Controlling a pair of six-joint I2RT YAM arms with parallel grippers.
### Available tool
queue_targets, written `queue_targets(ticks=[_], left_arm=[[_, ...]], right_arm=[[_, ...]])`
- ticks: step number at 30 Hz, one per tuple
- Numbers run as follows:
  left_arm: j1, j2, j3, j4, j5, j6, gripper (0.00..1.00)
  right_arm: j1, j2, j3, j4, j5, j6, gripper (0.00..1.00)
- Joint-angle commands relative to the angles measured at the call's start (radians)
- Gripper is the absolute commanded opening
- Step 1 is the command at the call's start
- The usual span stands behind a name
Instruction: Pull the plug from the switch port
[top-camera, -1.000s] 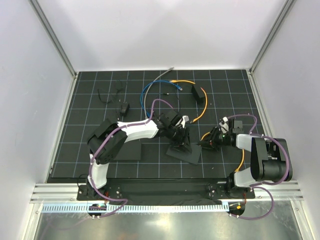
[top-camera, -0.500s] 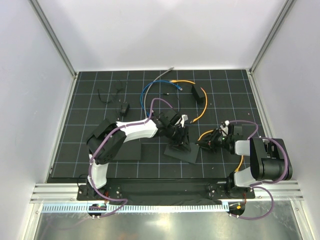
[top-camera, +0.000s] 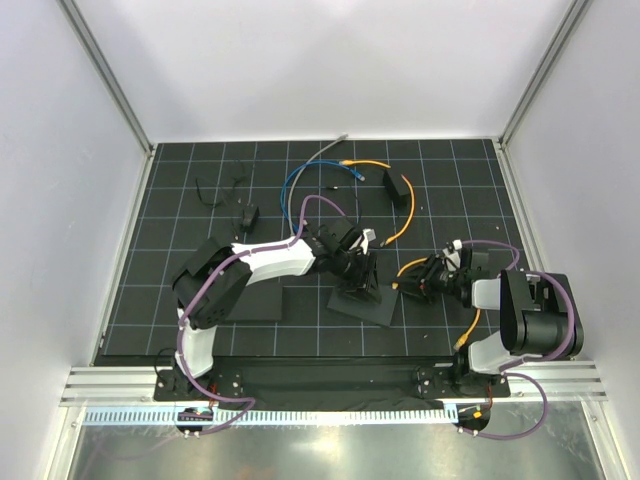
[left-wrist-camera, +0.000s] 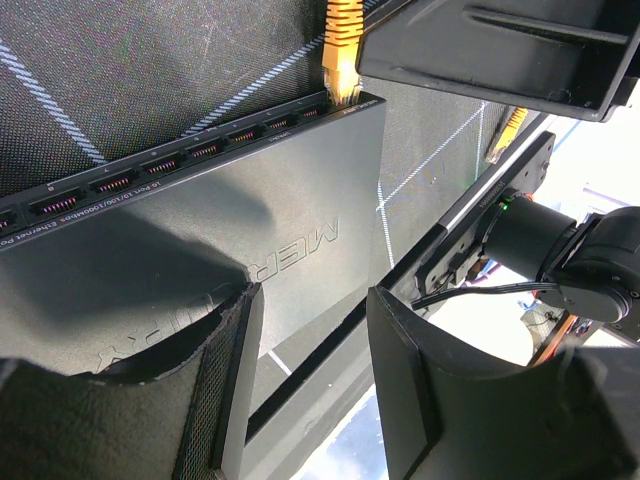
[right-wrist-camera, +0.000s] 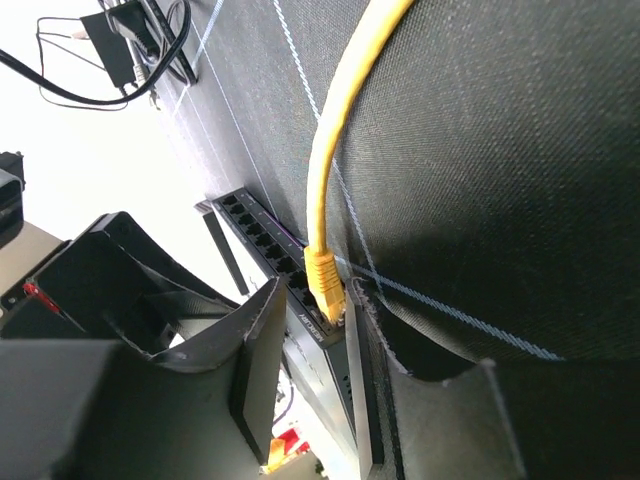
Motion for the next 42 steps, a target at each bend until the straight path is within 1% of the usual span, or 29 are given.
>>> queue_targets(ticks=[1, 10, 12, 17, 22, 24, 25, 26, 29, 30, 35, 37, 42], left_arm=[[0.001, 0.009, -0.036, -0.075, -0.066, 0.036, 0.51], [0.000, 0.015, -0.039, -0.066, -0.059, 0.033, 0.51], [0.000, 0.015, -0.041, -0.064, -0.059, 0.033, 0.51], [0.001, 0.013, -0.041, -0.064, -0.057, 0.036, 0.51], [0.000, 0.018, -0.041, -0.063, -0.060, 0.035, 0.51], [0.000, 0.021, -0.042, -0.064, -0.059, 0.035, 0.51], [0.000, 0.022, -0.042, -0.066, -0.059, 0.035, 0.51], [0.000, 0.024, -0.044, -0.067, -0.060, 0.033, 0.51], [0.000, 0.029, -0.051, -0.072, -0.062, 0.035, 0.51], [0.000, 0.030, -0.053, -0.073, -0.063, 0.035, 0.51], [0.000, 0.035, -0.065, -0.078, -0.065, 0.036, 0.51], [0.000, 0.036, -0.073, -0.076, -0.068, 0.038, 0.51], [-0.003, 0.044, -0.082, -0.079, -0.069, 0.041, 0.50]], right_arm=[[-0.010, 0.017, 0.011, 0.048, -0.056, -0.060, 0.37], [-0.009, 0.077, 0.000, 0.098, -0.084, -0.076, 0.35], [-0.010, 0.080, -0.003, 0.103, -0.087, -0.076, 0.33], [-0.010, 0.079, -0.010, 0.103, -0.085, -0.073, 0.22], [-0.010, 0.089, -0.009, 0.098, -0.081, -0.074, 0.14], [-0.010, 0.097, -0.006, 0.101, -0.076, -0.076, 0.08], [-0.010, 0.102, -0.004, 0.103, -0.073, -0.076, 0.02], [-0.010, 0.105, -0.003, 0.103, -0.071, -0.076, 0.01], [-0.010, 0.106, -0.004, 0.123, -0.059, -0.061, 0.01], [-0.009, 0.105, -0.012, 0.153, -0.048, -0.042, 0.01], [-0.010, 0.062, -0.018, 0.198, 0.025, -0.008, 0.01], [-0.010, 0.043, -0.014, 0.197, 0.071, -0.007, 0.01], [-0.010, 0.023, 0.017, 0.214, 0.105, 0.030, 0.01]])
